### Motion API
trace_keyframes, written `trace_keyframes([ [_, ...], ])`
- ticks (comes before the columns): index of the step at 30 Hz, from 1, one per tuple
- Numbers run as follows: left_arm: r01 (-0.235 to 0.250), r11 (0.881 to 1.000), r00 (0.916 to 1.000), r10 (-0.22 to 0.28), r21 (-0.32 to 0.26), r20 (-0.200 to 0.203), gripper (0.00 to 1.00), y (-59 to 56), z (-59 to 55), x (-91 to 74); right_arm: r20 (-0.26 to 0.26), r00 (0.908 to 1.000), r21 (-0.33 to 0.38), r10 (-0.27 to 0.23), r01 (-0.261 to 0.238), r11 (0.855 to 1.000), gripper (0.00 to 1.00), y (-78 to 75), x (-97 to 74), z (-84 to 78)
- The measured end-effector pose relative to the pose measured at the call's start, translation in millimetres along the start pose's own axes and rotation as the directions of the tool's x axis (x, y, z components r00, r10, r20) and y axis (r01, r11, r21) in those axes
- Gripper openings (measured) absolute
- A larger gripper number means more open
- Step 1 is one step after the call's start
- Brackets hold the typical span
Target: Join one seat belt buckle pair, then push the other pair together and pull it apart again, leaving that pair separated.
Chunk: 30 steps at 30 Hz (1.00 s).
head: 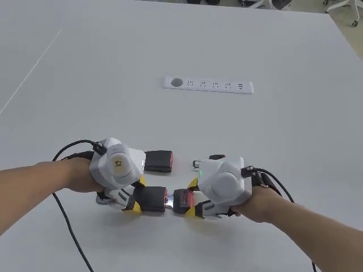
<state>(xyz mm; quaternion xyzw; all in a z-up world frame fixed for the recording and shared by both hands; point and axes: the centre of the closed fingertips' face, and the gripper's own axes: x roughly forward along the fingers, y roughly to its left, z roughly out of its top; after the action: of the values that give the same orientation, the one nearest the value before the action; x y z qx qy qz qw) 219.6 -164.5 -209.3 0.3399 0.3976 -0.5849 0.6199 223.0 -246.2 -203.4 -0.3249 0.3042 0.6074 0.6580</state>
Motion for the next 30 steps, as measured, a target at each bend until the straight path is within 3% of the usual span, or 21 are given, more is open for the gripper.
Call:
trace_keyframes([
  [14, -0.005, 1.000, 0.9998, 0.005, -0.023, 0.020, 0.30, -0.4, 1.5, 1.1, -0.009, 0.9999, 0.016, -0.006, 0.006, 1.000, 0.28, 2.0, 3.8, 4.9],
  [15, -0.009, 1.000, 1.0000, 0.009, -0.012, 0.002, 0.30, 0.4, -3.3, 3.3, -0.035, 0.9992, 0.028, 0.018, -0.017, 0.999, 0.28, 8.3, 6.8, 5.7],
  [16, -0.006, 1.000, 0.9999, 0.007, -0.019, 0.015, 0.30, 0.7, -0.9, 4.9, -0.018, 0.9998, 0.010, -0.003, 0.003, 1.000, 0.28, 5.2, 7.7, 11.7],
  [30, -0.002, 1.000, 1.0000, 0.002, 0.002, 0.005, 0.31, -1.3, 1.1, 5.0, -0.021, 0.9997, 0.009, -0.014, 0.014, 1.000, 0.29, 0.3, 6.8, 7.5],
])
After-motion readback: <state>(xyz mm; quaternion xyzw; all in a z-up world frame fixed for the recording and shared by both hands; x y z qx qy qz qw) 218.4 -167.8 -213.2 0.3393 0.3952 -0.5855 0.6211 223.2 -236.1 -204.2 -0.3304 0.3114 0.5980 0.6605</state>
